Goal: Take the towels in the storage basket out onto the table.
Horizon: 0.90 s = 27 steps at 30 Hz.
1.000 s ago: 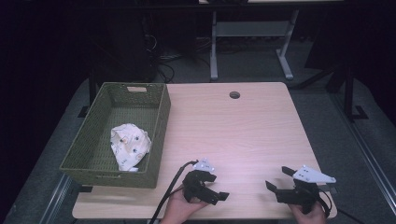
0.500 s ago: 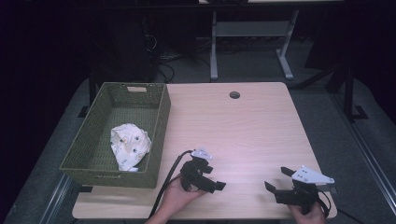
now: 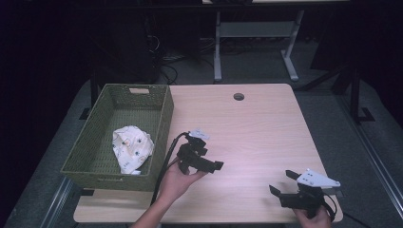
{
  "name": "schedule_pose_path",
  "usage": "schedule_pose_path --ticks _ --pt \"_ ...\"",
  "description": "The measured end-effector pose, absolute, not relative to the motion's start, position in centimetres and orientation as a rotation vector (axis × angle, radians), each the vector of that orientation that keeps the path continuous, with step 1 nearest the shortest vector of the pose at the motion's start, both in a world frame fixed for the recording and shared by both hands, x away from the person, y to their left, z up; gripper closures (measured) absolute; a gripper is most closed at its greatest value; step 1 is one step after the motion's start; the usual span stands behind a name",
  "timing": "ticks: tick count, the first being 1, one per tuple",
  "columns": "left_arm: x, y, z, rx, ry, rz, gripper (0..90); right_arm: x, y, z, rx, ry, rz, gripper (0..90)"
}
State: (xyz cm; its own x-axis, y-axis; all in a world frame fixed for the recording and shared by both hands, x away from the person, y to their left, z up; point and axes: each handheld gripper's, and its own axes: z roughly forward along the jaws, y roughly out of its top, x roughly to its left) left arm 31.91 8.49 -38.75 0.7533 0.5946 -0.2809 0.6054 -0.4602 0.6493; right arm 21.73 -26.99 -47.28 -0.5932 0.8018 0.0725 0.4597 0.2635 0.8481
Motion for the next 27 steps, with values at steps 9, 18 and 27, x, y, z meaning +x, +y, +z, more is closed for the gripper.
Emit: schedule_pose_path --ticks 9,18,27 --pt "33.1 12.1 -35.1 2.022 0.898 -0.163 16.7 21.7 -27.0 -47.3 1.151 2.169 1.256 13.8" --pt "34.3 16.1 -33.5 1.902 0.934 -0.246 18.5 21.8 -26.9 -47.4 1.151 2.168 1.253 13.8" --pt "35.5 19.4 -32.6 1.849 0.981 -0.291 18.6 21.8 -26.9 -47.4 1.148 2.169 1.254 13.9"
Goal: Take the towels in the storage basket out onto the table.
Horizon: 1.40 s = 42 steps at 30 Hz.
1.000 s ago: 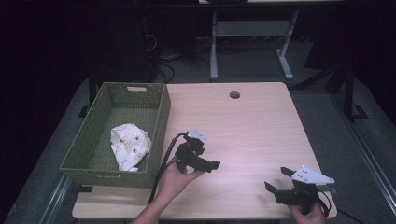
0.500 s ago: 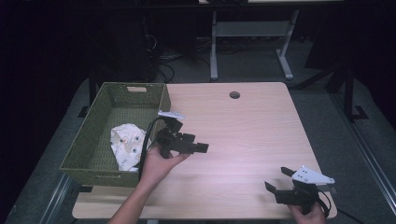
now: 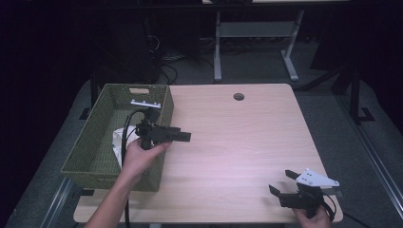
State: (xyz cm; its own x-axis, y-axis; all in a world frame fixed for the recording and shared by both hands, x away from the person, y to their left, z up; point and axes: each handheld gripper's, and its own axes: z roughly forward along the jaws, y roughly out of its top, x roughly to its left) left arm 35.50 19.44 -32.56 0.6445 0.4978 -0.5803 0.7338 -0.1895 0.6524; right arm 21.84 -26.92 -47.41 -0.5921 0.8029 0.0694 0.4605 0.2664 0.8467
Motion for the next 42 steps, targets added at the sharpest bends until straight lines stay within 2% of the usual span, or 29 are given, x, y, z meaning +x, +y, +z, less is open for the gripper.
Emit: schedule_pose_path --ticks 5,28,42 --pt "36.2 21.6 -32.2 1.809 1.013 -0.306 18.7 21.8 -27.0 -47.4 1.148 2.165 1.254 13.8" --pt "38.0 30.1 -32.0 1.74 1.256 -0.168 18.3 21.9 -26.9 -47.4 1.148 2.168 1.251 13.8" --pt "39.0 31.9 -33.3 1.869 1.454 0.044 21.0 21.9 -26.8 -47.4 1.149 2.169 1.248 13.7"
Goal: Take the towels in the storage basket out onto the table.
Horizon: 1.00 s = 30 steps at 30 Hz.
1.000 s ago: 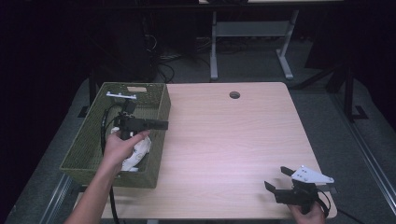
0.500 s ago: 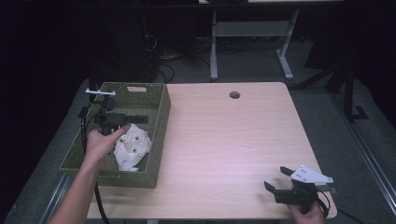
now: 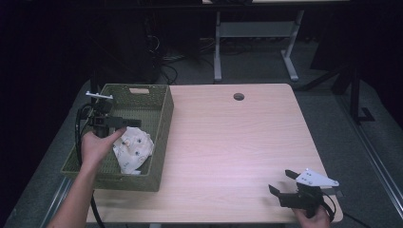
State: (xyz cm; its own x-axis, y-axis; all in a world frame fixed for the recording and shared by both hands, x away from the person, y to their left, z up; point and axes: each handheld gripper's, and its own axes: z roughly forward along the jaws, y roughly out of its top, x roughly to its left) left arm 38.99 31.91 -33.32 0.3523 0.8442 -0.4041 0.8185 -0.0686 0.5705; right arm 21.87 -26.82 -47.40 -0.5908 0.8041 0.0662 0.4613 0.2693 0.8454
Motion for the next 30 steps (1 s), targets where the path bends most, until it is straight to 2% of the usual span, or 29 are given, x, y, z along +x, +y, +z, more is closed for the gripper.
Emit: schedule_pose_path --ticks 5,14,20,25,30 --pt "39.5 31.9 -34.0 1.943 1.53 0.148 22.7 21.9 -26.8 -47.4 1.147 2.173 1.249 13.7" --pt "41.0 31.7 -36.0 2.106 1.668 0.236 24.4 21.9 -26.8 -47.4 1.142 2.175 1.253 13.8" --pt "42.3 30.8 -38.6 2.297 1.765 0.223 27.4 22.0 -26.7 -47.5 1.137 2.182 1.244 13.8" --pt "43.0 30.5 -40.6 2.339 1.813 0.124 27.4 21.9 -26.9 -47.5 1.147 2.176 1.249 13.8" --pt "43.5 30.0 -41.3 2.396 1.832 0.133 27.8 21.9 -27.1 -47.6 1.151 2.174 1.251 13.8"
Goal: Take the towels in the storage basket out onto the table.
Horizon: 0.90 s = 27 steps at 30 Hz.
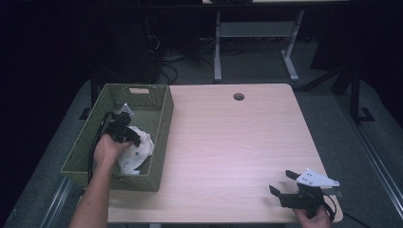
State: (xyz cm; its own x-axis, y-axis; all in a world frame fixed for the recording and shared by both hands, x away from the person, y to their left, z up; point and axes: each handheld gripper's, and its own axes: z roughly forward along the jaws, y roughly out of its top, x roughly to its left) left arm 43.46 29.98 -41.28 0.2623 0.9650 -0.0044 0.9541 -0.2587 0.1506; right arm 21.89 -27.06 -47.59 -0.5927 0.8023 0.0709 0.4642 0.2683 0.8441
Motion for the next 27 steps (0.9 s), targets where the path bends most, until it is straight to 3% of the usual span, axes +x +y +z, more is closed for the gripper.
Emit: schedule_pose_path --ticks 10,21,27 --pt "43.6 29.0 -42.4 2.511 1.812 0.148 32.5 21.8 -27.5 -47.4 1.168 2.143 1.269 13.8" --pt "43.6 28.6 -42.0 2.575 1.737 0.152 66.4 21.8 -27.3 -47.3 1.162 2.149 1.262 14.0" --pt "43.5 29.0 -42.0 2.549 1.737 0.136 76.6 21.7 -27.5 -47.2 1.16 2.139 1.266 14.0"
